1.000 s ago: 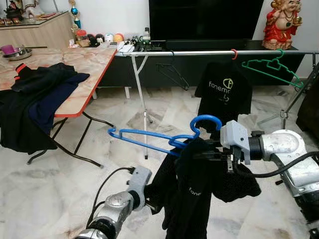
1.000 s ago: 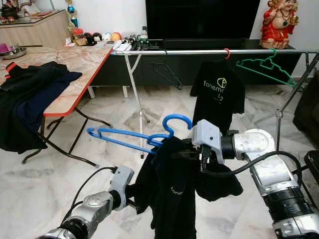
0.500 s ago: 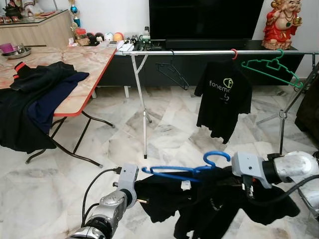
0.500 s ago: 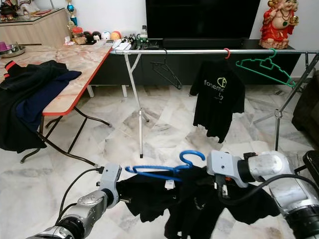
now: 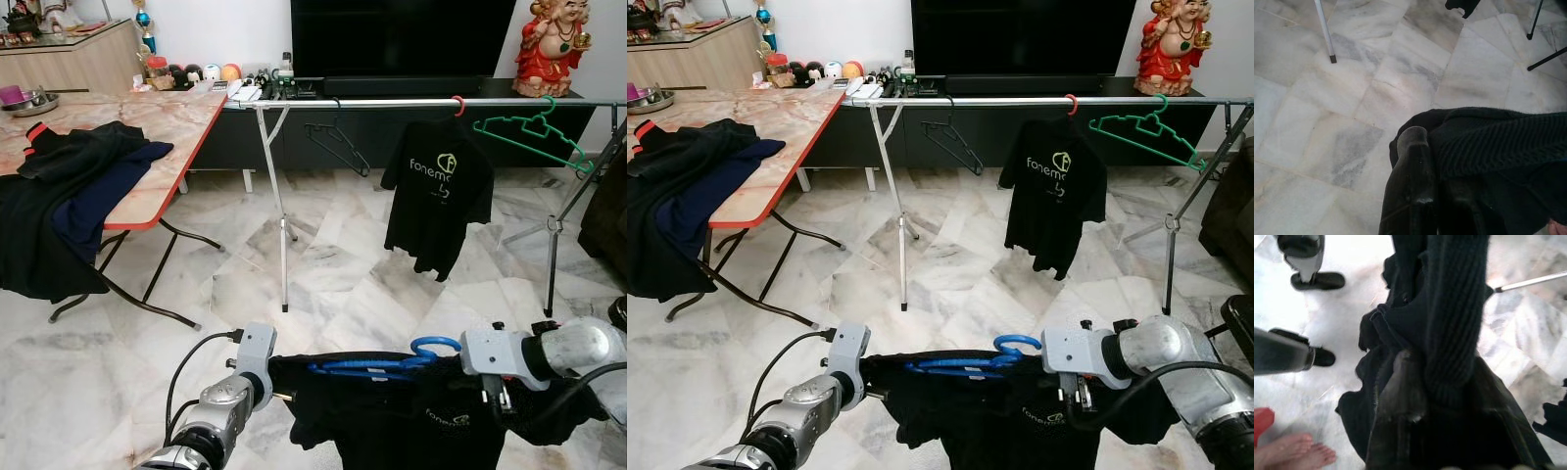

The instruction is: Hang hanger

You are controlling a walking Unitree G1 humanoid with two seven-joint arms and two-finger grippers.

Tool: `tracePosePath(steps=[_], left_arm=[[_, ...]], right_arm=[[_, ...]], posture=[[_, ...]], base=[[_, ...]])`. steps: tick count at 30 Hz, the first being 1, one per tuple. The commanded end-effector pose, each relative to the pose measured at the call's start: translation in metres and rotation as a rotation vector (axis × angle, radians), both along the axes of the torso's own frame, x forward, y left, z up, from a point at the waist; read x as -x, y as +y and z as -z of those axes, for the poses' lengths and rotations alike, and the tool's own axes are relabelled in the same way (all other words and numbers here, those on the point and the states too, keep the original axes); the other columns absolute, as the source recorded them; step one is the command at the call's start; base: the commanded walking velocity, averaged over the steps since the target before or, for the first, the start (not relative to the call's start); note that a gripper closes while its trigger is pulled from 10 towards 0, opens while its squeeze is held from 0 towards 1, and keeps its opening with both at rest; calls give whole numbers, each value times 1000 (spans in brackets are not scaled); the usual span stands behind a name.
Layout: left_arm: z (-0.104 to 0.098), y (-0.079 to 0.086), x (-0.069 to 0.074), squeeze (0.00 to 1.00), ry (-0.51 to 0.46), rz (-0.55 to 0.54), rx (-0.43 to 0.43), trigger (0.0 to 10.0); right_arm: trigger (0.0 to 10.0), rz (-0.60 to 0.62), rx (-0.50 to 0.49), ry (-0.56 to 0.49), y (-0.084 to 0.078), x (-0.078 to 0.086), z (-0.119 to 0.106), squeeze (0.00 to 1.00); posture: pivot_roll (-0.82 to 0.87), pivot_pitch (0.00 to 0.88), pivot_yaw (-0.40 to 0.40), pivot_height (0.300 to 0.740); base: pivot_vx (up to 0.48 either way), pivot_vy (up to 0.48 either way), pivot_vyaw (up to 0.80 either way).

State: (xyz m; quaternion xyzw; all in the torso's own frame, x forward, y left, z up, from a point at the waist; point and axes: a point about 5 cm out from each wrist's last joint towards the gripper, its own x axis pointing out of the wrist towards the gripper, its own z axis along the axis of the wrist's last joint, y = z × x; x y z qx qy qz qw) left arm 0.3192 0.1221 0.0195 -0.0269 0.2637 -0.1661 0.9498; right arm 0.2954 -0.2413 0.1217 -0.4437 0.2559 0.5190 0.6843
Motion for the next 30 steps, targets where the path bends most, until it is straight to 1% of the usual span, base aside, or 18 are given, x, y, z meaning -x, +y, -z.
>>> tracePosePath(steps=[1, 5, 6, 10, 12, 13, 16, 17, 19, 21, 22, 23, 25, 26, 28, 29, 30], left_arm=[[5, 21, 2, 0, 31, -55, -52, 0], [1, 21, 0, 0, 17, -33, -47, 0], [-5, 21, -4, 0, -8, -17, -44, 0], [-13, 21, -10, 0, -39, 8, -30, 0], [-18, 19, -13, 0, -59, 32, -7, 0], [-24, 17, -16, 0, -84, 45, 7, 0], [-33, 15, -21, 0, -121, 76, 36, 0], [-39, 11, -22, 0, -135, 126, 61, 0], [-40, 10, -22, 0, -137, 137, 65, 0], [-47, 4, -20, 0, -163, 250, 75, 0], [-49, 1, -19, 0, -172, 290, 80, 0], [-58, -4, -16, 0, -208, 370, 94, 0], [-66, -8, -13, 0, -236, 439, 118, 0], [-71, -10, -8, 0, -250, 499, 127, 0], [-74, -11, -5, 0, -255, 536, 122, 0], [-74, -12, 1, 0, -249, 594, 104, 0], [-75, -14, 7, 0, -251, 646, 107, 0]], right_arm=[[0, 72, 85, -25, -23, -3, -9, 0], [0, 82, 86, -33, -21, -4, -5, 0], [0, 96, 91, -37, -18, -5, 1, 0], [0, 130, 113, -52, -14, -7, 14, 0], [0, 148, 83, -35, -9, -6, 23, 0], [0, 153, 71, -13, -5, -3, 31, 0], [0, 169, 72, 4, -1, -1, 42, 0], [0, 207, 54, -9, 2, -2, 48, 0], [0, 215, 50, -14, 3, -3, 49, 0], [0, 284, 29, -52, 6, -8, 53, 0], [0, 310, 20, -61, 7, -10, 55, 0], [0, 349, -4, -68, 11, -11, 59, 0], [0, 390, -28, -86, 16, -13, 63, 0], [0, 423, -50, -111, 20, -16, 65, 0], [0, 441, -63, -127, 24, -17, 67, 0], [0, 495, -140, -124, 31, -20, 67, 0], [0, 521, -190, -125, 36, -22, 67, 0]], posture=[[-25, 43, 12, 740], [-21, 43, 13, 740], [-20, 46, 13, 740], [-16, 48, 13, 740], [-9, 48, 14, 740], [-8, 49, 14, 740], [-6, 49, 14, 740], [-2, 49, 15, 740], [-2, 49, 15, 740], [4, 47, 18, 740], [6, 48, 18, 740], [11, 49, 18, 740], [16, 51, 18, 740], [23, 51, 21, 740], [25, 51, 22, 740], [31, 51, 22, 740], [34, 51, 24, 740]], base=[[0, 0, 0], [0, 0, 0], [0, 0, 0], [0, 0, 0], [0, 0, 0], [0, 0, 0], [0, 0, 0], [0, 0, 0], [0, 0, 0], [0, 0, 0], [0, 0, 0], [0, 0, 0], [0, 0, 0], [0, 0, 0], [0, 0, 0], [0, 0, 0], [0, 0, 0]])
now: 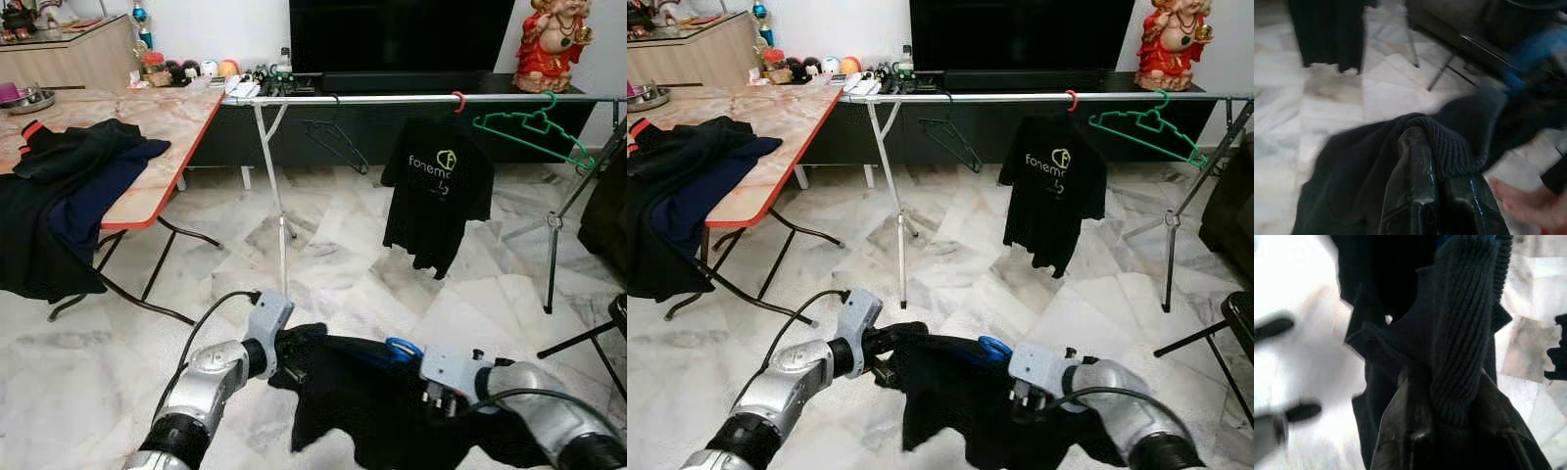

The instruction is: Hang hanger

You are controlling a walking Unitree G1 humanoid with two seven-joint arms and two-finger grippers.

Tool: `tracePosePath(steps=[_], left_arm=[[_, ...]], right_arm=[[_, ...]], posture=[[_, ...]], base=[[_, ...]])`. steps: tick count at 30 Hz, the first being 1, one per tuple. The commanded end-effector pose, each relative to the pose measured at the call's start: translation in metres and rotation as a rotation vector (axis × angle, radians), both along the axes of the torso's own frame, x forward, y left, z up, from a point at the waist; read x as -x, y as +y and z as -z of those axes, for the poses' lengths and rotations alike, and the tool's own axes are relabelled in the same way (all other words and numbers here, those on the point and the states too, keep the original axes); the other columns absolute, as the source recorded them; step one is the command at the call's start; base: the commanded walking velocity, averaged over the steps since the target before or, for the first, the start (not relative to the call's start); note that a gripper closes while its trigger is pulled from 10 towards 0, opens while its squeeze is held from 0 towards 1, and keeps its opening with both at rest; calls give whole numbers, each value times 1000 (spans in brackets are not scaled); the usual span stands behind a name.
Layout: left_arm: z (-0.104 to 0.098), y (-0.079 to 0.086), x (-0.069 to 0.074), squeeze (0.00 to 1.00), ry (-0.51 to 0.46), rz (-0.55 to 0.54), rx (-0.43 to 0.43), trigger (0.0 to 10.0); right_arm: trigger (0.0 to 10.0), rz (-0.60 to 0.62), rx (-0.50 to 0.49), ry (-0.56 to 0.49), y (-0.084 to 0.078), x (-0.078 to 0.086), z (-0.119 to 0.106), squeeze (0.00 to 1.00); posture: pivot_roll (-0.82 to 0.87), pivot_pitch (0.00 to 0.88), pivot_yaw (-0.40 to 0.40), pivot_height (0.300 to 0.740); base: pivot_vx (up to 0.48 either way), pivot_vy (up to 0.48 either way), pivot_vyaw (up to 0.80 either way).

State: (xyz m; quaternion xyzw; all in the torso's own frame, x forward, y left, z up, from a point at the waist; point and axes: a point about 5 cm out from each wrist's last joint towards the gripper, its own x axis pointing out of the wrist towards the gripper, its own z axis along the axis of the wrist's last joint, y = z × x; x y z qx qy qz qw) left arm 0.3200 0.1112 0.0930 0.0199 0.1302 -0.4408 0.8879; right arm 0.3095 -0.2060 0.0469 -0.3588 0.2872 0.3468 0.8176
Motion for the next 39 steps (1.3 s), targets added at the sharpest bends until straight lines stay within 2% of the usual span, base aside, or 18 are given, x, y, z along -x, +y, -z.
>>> tracePosePath(steps=[1, 2, 3, 6, 8, 9, 10, 11, 20, 22, 24, 28, 29, 31, 32, 33, 38, 39], left_arm=[[-2, -3, 7, 0, -1, 76, -8, 0], [-6, -7, 22, 0, -6, 196, 8, 0], [-8, -10, 30, 0, -8, 256, 20, 0], [-12, -16, 42, 0, 10, 354, 26, 0], [-13, -17, 44, 0, 8, 368, 9, 9137], [-12, -17, 45, 337, 5, 372, -5, 10000], [-12, -17, 45, 925, -2, 374, -16, 10000], [-10, -15, 44, 1000, -3, 362, -30, 10000], [-13, -11, 49, 1000, 22, 351, -39, 10000], [-14, -7, 45, 1000, 6, 306, -44, 10000], [-15, -2, 43, 1000, -6, 287, -57, 10000], [-19, 10, 42, 1000, -13, 279, -89, 10000], [-19, 10, 42, 1000, -13, 279, -89, 10000], [-21, 17, 43, 1000, -21, 308, -125, 10000], [-21, 17, 43, 1000, -21, 308, -125, 10000], [-23, 19, 43, 1000, -23, 321, -130, 10000], [-23, 17, 39, 1000, -36, 380, -187, 10000], [-23, 17, 39, 1000, -36, 380, -187, 10000]], right_arm=[[0, 71, -68, -45, 0, -8, -8, 0], [0, 114, -115, -65, 7, -12, -8, 0], [0, 132, -124, -73, 9, -13, -7, 0], [0, 156, -111, -112, 14, -15, -5, 0], [0, 169, -152, -127, 19, -17, -6, 0], [0, 177, -185, -134, 22, -18, -8, 0], [0, 185, -210, -137, 24, -20, -9, 0], [0, 184, -246, -146, 29, -22, -12, 0], [0, 201, -272, -196, 27, -25, -15, 0], [0, 140, -311, -189, 31, -23, -17, 0], [0, 78, -291, -180, 29, -20, -17, 0], [0, -76, -234, -111, 21, -11, -14, 0], [0, -76, -234, -111, 21, -11, -14, 0], [0, -229, -227, 6, 12, 2, -13, 0], [0, -229, -227, 6, 12, 2, -13, 0], [0, -291, -204, 62, 7, 7, -12, 0], [0, -428, -136, 209, -4, 16, -11, 0], [0, -428, -136, 209, -4, 16, -11, 0]], posture=[[34, 51, 24, 740], [34, 50, 25, 740], [34, 50, 25, 740], [49, 48, 24, 740], [53, 43, 25, 740], [53, 43, 27, 740], [52, 42, 28, 740], [52, 42, 28, 740], [54, 31, 22, 740], [54, 25, 23, 740], [55, 22, 22, 740], [56, 9, 18, 740], [56, 9, 18, 740], [53, 0, 17, 740], [53, 0, 17, 740], [60, 0, 13, 740], [70, 0, 6, 740], [70, 0, 6, 740]], base=[[0, 0, 0], [0, 0, 0], [0, 0, 0], [0, 0, 0], [0, 0, 0], [0, 0, 0], [0, 0, 0], [0, 0, 0], [0, 0, 0], [0, 0, 0], [0, 0, 0], [0, 0, 0], [0, 0, 0], [0, 0, 0], [0, 0, 0], [0, 0, 0], [0, 0, 0], [0, 0, 0]])
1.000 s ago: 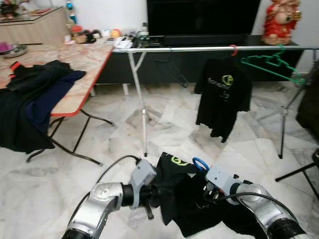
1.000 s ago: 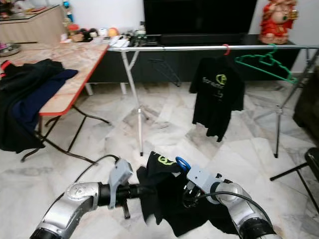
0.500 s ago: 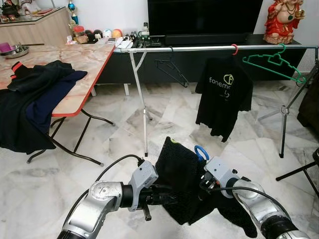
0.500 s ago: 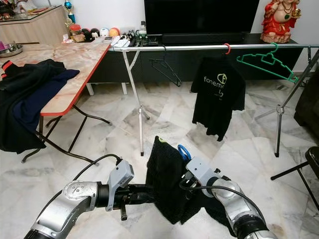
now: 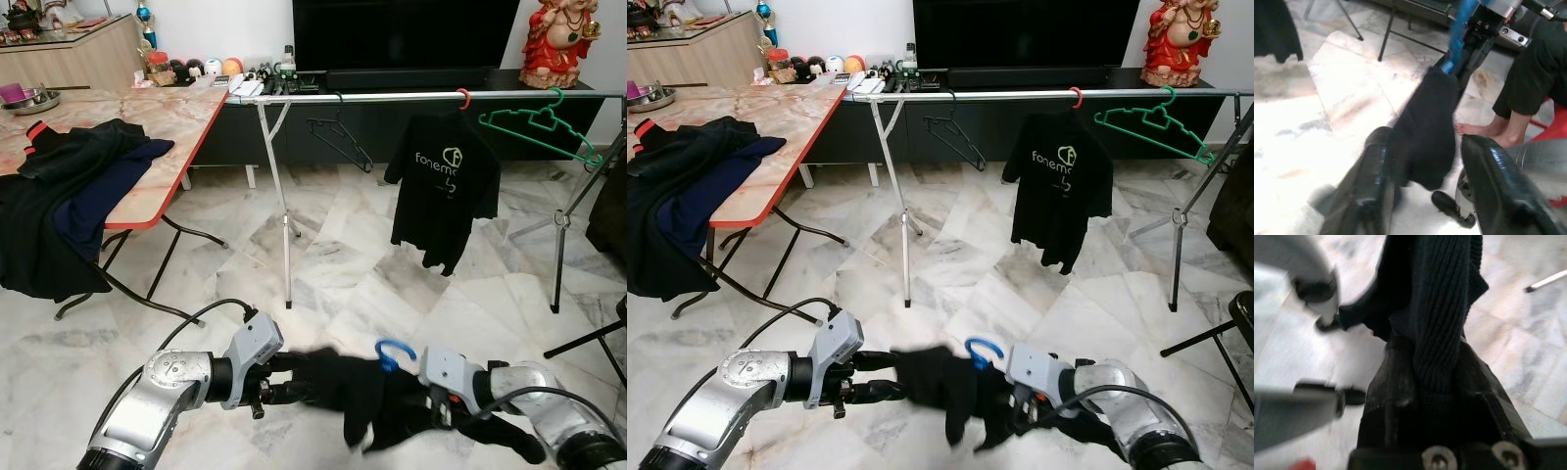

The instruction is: Hang hanger

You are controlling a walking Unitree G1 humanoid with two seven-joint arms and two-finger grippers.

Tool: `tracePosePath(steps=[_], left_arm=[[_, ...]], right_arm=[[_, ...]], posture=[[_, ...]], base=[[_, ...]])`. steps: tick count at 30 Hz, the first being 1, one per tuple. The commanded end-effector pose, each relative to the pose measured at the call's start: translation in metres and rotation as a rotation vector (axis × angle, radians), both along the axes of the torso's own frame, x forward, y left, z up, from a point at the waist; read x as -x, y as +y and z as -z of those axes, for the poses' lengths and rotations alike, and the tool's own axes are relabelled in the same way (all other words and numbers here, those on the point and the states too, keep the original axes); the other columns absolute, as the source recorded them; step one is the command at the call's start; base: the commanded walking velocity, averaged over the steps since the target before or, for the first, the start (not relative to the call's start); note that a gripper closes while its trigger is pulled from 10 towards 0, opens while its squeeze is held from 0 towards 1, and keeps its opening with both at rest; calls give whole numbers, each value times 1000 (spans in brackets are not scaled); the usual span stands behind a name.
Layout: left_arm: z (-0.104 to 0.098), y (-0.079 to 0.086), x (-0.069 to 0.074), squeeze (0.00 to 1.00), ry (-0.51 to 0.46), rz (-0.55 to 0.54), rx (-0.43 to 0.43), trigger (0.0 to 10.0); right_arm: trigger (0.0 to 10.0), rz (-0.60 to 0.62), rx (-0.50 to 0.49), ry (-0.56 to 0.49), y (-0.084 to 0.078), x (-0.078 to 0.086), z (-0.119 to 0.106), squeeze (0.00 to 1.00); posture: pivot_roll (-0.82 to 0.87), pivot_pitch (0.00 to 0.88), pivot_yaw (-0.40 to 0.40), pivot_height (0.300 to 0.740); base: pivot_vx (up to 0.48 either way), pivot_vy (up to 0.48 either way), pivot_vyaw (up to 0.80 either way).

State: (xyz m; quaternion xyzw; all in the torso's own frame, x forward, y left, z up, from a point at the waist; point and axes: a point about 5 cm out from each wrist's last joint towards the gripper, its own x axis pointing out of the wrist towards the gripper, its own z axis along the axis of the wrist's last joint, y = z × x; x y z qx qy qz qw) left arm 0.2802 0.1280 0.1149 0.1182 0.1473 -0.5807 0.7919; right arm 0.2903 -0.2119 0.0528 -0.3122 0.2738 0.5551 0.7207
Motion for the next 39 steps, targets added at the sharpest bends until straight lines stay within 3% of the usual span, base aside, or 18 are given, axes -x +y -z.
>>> tracePosePath(steps=[1, 5, 16, 17, 24, 39], left_arm=[[2, -2, 0, 1000, -8, 34, -39, 10000], [18, -9, 3, 1000, 13, 100, -125, 10000], [34, -20, 4, 1000, 21, 157, -178, 10000], [36, -23, 5, 0, 14, 172, -189, 10000], [38, -38, 3, 0, 6, 171, -163, 10000], [41, -40, 1, 0, 13, 167, -155, 10000]], right_arm=[[0, -53, 8, -8, 2, -2, -4, 0], [0, -118, -59, 30, 17, -1, -6, 0], [0, -174, -118, 35, 31, -4, -10, 0], [0, -180, -130, 39, 32, -4, -12, 0], [0, -202, -167, 50, 37, -3, -14, 0], [0, -198, -190, 37, 41, -8, -20, 0]], posture=[[80, 0, -1, 740], [90, 0, -8, 740], [89, 0, -15, 740], [83, 0, -19, 740], [75, 0, -27, 740], [71, 3, -30, 740]], base=[[0, 0, 0], [0, 0, 0], [0, 0, 0], [0, 0, 0], [0, 0, 0], [0, 0, 0]])
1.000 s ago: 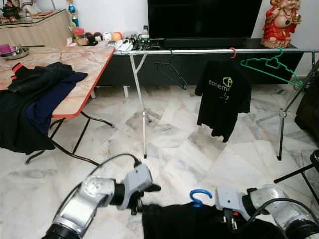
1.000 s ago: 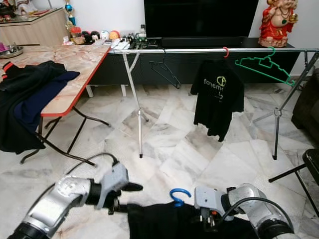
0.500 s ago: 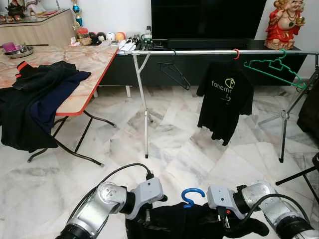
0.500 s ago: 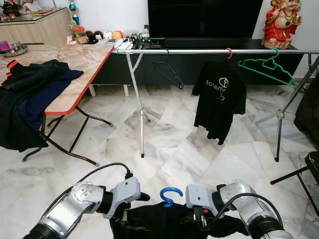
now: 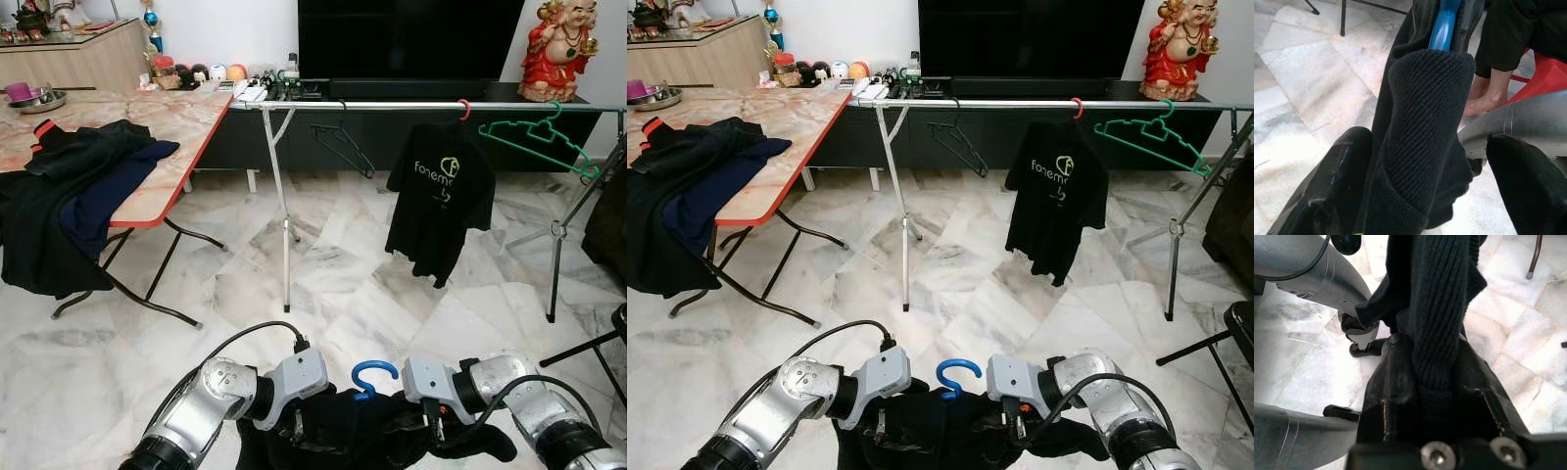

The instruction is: Hang hanger

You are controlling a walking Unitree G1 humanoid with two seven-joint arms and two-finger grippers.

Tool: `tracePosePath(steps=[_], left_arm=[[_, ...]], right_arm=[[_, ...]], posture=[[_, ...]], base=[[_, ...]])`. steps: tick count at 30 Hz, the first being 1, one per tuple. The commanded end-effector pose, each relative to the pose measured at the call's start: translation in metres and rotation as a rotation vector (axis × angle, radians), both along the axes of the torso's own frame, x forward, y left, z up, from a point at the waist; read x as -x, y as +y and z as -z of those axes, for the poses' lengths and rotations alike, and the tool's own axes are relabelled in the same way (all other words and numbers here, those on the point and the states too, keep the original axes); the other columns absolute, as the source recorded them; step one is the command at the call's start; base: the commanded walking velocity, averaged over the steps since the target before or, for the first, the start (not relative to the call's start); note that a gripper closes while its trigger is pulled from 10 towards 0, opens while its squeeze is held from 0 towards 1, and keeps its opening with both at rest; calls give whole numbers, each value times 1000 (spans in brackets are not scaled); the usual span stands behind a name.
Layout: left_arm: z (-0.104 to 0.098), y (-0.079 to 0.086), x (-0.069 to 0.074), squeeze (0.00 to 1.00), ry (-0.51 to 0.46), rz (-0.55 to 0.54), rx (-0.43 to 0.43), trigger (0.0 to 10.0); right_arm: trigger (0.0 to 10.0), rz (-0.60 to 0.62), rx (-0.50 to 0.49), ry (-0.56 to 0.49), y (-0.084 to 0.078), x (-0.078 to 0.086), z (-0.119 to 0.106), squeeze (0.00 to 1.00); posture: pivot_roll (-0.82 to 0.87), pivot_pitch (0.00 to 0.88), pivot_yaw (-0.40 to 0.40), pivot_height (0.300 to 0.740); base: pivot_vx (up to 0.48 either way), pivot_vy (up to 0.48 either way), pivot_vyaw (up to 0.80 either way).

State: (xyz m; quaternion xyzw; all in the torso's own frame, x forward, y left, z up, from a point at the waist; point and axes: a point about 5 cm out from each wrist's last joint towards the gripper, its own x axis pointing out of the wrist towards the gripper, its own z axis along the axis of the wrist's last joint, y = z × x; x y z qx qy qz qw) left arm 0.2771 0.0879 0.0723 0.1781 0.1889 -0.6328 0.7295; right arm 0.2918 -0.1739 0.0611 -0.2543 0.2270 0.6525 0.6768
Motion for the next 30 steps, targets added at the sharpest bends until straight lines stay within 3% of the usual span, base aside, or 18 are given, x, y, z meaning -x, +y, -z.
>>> tracePosePath(steps=[1, 20, 21, 23, 30], left_arm=[[-2, 0, -2, 0, -14, 5, -11, 10000], [-1, 0, -2, 0, -15, 6, -10, 10000], [3, -13, -6, 0, 35, -64, 66, 0], [5, -19, -7, 0, 61, -92, 98, 0], [6, -17, -7, 0, 64, -83, 88, 0]], right_arm=[[0, -7, -32, -43, 3, -7, -11, 0], [0, -10, -37, -42, 4, -7, -12, 0], [0, -30, -81, -30, 10, -10, -20, 0], [0, -38, -102, -26, 12, -11, -23, 0], [0, -32, -115, -25, 14, -11, -23, 0]], posture=[[71, 3, -30, 740], [71, 3, -30, 740], [32, 33, -40, 740], [28, 35, -36, 740], [49, 35, -29, 740]], base=[[0, 0, 0], [0, 0, 0], [0, 0, 0], [0, 0, 0], [0, 0, 0]])
